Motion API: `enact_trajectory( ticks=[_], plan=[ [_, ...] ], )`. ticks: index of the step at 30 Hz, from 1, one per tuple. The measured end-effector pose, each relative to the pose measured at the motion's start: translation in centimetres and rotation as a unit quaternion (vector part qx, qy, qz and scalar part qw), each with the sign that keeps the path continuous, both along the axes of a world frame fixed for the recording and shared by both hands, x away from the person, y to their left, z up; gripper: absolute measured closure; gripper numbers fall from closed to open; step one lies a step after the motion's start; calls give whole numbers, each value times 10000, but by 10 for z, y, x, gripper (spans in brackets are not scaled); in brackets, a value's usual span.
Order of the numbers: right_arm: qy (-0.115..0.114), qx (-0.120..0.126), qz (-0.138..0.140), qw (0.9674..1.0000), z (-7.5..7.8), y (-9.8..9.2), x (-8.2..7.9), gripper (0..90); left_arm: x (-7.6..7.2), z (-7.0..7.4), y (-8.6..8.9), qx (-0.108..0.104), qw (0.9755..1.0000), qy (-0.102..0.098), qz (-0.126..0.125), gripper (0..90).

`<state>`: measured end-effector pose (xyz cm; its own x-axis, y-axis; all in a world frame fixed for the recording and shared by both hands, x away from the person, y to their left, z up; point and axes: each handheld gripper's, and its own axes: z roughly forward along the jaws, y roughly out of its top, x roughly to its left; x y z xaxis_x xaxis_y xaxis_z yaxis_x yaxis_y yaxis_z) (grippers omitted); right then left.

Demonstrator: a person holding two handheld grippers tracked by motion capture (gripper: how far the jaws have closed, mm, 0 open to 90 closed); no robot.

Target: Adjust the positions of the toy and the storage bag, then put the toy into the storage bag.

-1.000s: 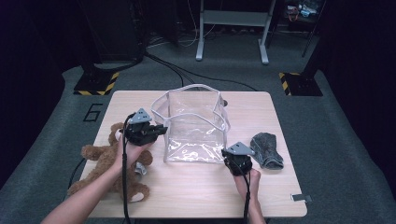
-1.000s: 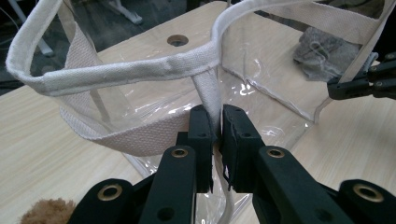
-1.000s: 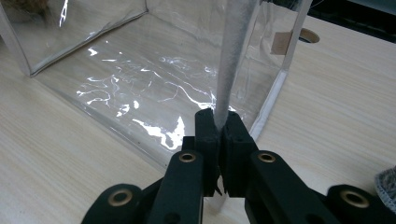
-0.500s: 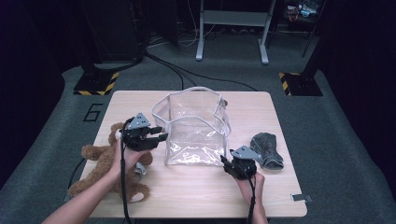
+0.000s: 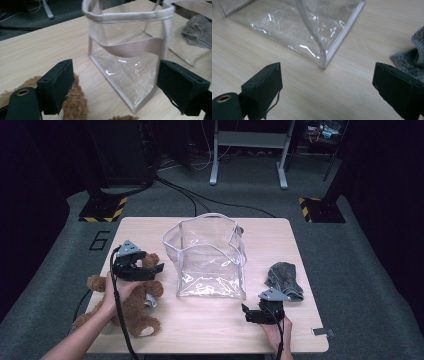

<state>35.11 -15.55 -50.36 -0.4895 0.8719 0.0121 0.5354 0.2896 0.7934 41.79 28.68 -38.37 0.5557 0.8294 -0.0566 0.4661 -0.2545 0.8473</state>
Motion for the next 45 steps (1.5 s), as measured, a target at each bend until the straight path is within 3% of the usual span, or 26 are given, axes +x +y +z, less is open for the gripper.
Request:
enact_trajectory(
  ticks=[7, 12, 24, 30, 36, 45],
  plan=[
    [342, -285, -52, 9990, -16, -3, 4, 3, 9, -6, 19, -8, 9988, 198, 443, 75],
    [537, -164, -89, 9984, -26, -3, 3, 0, 15, -11, 32, -71, 9967, 366, 722, 50],
    [507, -352, -77, 9981, -27, 0, 2, 0, 23, -24, 51, 52, 9897, 655, 1271, 0],
    [504, -356, -77, 9981, -27, 0, 2, 0, 28, -36, 53, 261, 9857, 911, 1396, 0],
    [486, -350, -114, 9981, -27, 1, 2, 0, 29, -49, 52, 514, 9823, 1196, 1344, 0],
    [494, -321, -81, 9982, -27, 1, 2, 0, 29, -63, 55, 645, 9770, 1478, 1396, 0]
  ],
)
